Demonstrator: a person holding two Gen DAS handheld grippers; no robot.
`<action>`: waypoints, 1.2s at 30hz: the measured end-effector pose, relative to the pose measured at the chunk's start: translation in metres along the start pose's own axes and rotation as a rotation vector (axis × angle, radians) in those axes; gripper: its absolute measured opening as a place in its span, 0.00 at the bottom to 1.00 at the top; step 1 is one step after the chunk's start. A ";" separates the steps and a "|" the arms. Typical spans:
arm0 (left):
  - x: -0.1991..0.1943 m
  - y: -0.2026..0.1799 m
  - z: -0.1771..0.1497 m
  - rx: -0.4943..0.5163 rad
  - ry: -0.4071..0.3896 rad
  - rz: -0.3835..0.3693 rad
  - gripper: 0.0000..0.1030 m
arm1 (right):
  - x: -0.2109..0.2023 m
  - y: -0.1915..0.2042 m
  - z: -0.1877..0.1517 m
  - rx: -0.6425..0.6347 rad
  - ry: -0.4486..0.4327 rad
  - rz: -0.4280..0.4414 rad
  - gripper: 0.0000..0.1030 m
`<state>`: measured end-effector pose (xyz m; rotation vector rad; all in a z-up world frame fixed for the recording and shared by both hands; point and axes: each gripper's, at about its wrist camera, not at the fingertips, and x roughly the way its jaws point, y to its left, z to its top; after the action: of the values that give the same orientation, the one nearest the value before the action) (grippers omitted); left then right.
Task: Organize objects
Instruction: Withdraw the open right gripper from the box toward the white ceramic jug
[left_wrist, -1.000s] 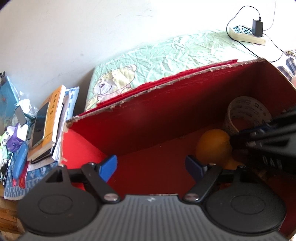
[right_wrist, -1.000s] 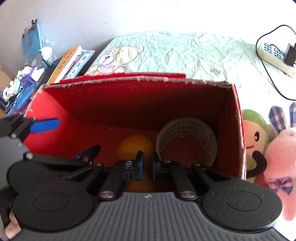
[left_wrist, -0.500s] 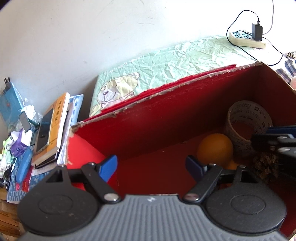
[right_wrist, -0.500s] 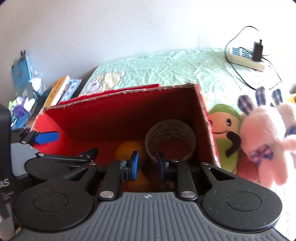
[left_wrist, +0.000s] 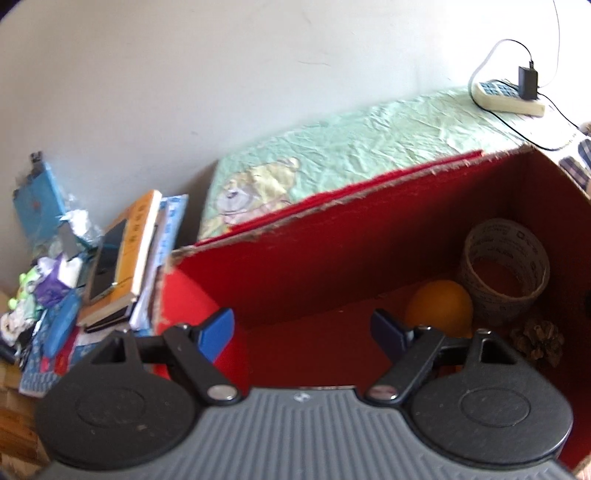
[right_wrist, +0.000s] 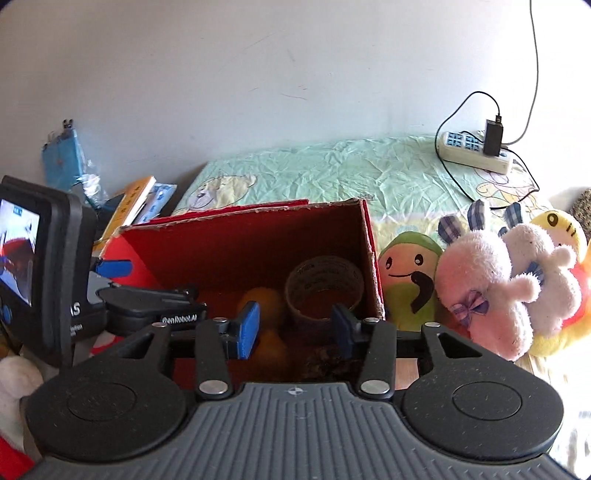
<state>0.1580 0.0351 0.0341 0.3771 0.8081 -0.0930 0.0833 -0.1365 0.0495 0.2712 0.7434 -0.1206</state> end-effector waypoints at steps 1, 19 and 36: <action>-0.005 0.002 0.000 -0.019 0.008 -0.002 0.81 | -0.003 -0.003 0.000 0.005 0.009 0.026 0.44; -0.083 0.004 -0.029 -0.147 0.043 0.097 0.81 | -0.030 -0.017 -0.027 -0.077 0.144 0.339 0.43; -0.102 -0.002 -0.054 -0.217 0.076 0.141 0.81 | -0.002 -0.017 -0.048 -0.071 0.303 0.409 0.39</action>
<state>0.0495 0.0465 0.0733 0.2326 0.8546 0.1401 0.0471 -0.1390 0.0132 0.3730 0.9749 0.3407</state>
